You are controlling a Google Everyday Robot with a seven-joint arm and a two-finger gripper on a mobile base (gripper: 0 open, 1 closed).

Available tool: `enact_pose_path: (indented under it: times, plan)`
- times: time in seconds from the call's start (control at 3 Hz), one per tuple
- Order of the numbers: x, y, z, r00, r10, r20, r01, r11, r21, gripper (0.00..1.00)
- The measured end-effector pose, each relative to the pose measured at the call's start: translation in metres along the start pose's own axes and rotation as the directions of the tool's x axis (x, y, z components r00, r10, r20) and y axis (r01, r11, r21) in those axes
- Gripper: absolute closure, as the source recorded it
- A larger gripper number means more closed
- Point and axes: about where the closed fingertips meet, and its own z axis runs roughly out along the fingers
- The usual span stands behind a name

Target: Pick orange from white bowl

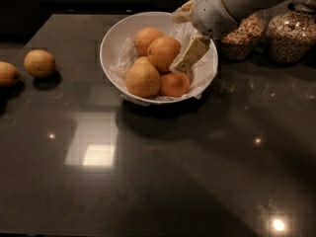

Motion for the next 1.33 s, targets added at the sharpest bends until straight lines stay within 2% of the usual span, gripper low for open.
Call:
enact_pose_path:
  times: [0.67,1.33]
  plan:
    - [0.002,0.001,0.013,1.0,0.005,0.01,-0.005,0.9997,-0.026,0.22]
    - [0.014,0.0,0.032,1.0,0.025,0.003,-0.025,0.9982,-0.054,0.29]
